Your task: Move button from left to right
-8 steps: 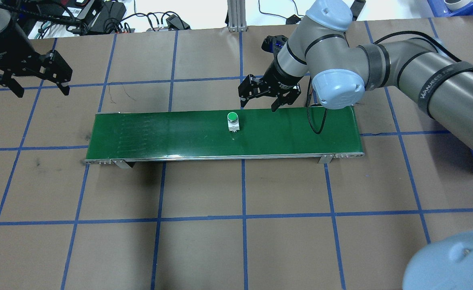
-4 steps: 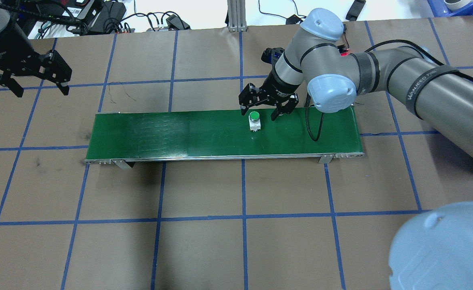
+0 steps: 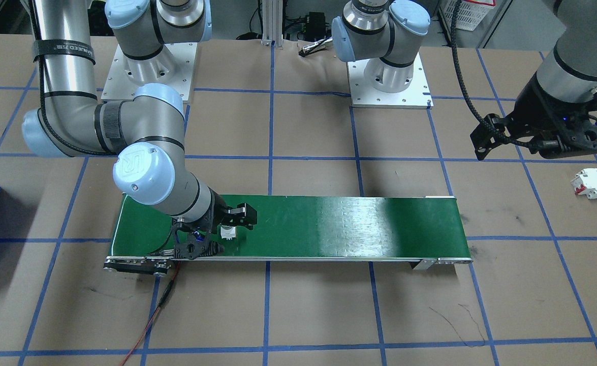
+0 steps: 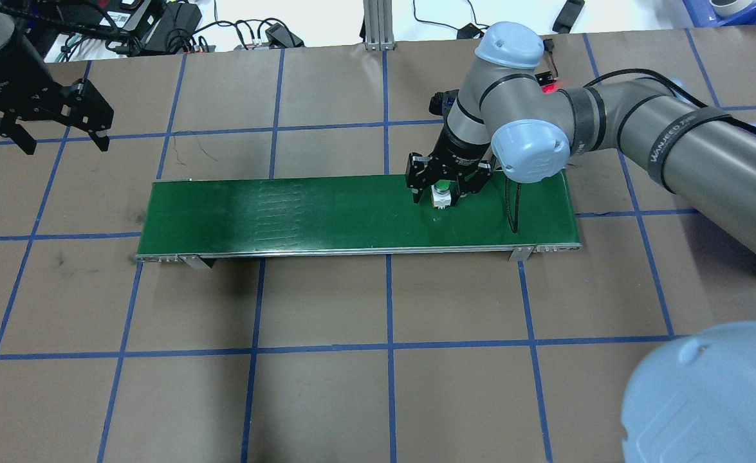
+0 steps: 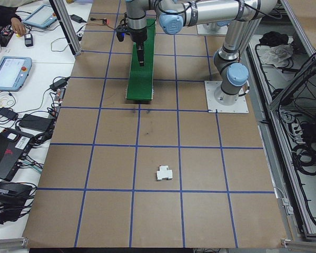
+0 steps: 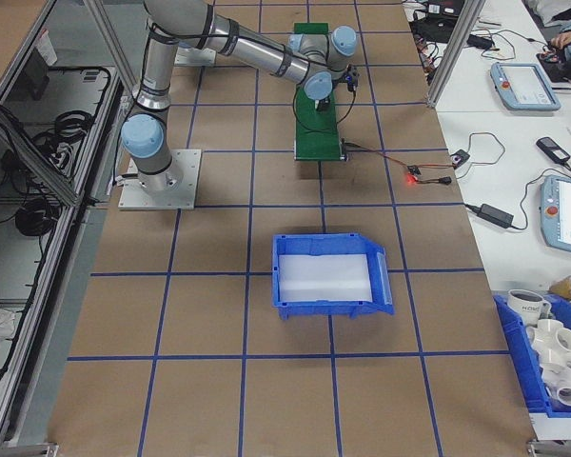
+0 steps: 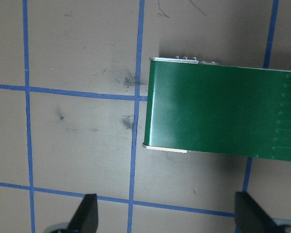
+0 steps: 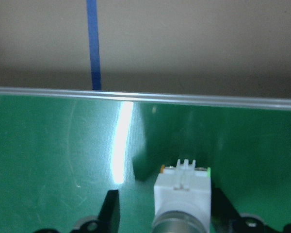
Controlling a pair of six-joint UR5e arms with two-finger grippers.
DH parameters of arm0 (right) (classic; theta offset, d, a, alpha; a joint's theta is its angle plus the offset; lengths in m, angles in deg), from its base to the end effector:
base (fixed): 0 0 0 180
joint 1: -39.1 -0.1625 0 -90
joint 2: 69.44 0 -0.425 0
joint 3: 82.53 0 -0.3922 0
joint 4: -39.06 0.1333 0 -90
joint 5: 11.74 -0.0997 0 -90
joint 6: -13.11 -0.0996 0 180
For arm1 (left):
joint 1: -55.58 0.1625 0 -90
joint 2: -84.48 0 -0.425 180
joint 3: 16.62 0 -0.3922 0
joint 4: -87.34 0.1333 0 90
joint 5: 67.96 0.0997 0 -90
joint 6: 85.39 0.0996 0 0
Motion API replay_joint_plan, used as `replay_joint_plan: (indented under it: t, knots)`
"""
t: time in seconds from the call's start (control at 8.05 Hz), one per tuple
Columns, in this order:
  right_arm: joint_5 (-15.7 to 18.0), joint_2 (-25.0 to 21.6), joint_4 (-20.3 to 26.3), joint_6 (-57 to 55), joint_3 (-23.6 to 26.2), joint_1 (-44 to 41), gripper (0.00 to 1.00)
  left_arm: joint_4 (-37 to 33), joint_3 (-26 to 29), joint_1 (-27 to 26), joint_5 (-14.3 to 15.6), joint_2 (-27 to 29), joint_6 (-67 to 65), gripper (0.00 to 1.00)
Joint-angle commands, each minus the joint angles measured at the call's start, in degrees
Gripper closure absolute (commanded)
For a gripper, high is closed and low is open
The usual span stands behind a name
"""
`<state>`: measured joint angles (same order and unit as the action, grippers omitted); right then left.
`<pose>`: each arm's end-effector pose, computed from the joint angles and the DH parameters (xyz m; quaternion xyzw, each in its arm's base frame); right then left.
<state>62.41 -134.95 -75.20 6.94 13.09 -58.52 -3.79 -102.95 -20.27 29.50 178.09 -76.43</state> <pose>0.2393 -0.5782 0.2470 -0.0055 0.9892 0.0667 0.1306 0.0096 -0.5305 0.4865 -0.0446 0.9968 0.0222 0.0619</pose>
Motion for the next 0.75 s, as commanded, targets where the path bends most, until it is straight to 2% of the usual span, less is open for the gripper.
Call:
replay_joint_plan:
  t: [0.0,0.25,0.62]
  knots:
    - [4.6,-0.8,2.2,1.0,0.3,0.1,1.00,0.1,0.1,0.0,0.1,0.0,0.1,0.00]
    - [8.4,-2.3,1.9,1.3,-1.6,0.8,1.00,0.1,0.2,0.1,0.1,0.0,0.1,0.00]
    - [9.9,-5.4,2.9,2.0,-4.7,6.5,1.00,0.2,0.3,0.1,0.2,0.1,0.1,0.00]
